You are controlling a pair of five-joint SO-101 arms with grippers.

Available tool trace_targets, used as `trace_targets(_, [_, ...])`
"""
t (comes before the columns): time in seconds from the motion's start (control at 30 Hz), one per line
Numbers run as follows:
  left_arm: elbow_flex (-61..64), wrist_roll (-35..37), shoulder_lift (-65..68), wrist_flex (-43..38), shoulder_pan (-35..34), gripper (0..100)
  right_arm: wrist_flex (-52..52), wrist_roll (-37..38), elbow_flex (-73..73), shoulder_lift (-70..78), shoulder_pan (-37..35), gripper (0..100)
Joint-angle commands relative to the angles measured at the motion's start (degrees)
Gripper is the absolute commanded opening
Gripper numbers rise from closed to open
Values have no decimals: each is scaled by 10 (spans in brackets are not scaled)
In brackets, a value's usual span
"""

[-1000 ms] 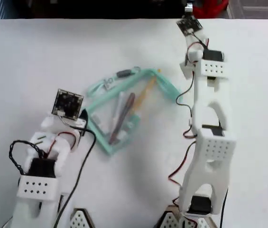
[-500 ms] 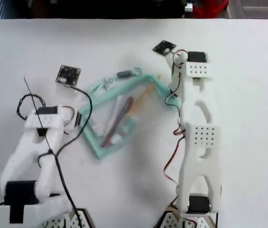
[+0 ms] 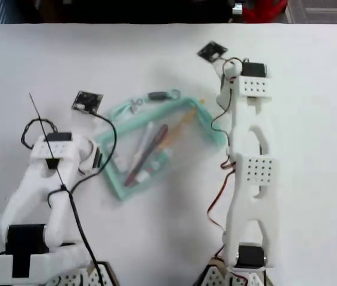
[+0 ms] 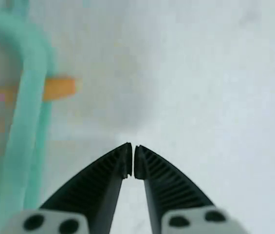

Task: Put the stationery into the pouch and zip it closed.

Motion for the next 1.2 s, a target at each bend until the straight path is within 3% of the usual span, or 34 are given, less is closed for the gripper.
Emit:
trace_targets(0.0, [-19, 0, -2, 9, -7, 117, -76, -31, -33, 16, -36, 19])
trace_targets(0.13, [-19, -1, 1, 5, -9, 118, -109, -32, -33, 49, -65, 19])
trace_targets(0.3, [-20, 3, 2, -24, 8, 160, -16, -23, -34, 23, -87, 19])
trace_targets(0.57, [-19, 3, 3, -28, 22, 168, 167, 164, -35, -21, -144, 20])
trace_targets(0.63, [-19, 3, 3, -28, 22, 168, 175, 175, -39, -36, -140, 20])
trace_targets(0.73, [-19, 3, 3, -28, 22, 168, 127, 142, -68, -63, -103, 20])
trace_targets(0.87, [-19, 3, 3, -28, 22, 168, -62, -76, -92, -56, -39, 19])
trace_targets(1.17, [-11, 3, 3, -29, 22, 167, -87, -23, -94, 45, -74, 19])
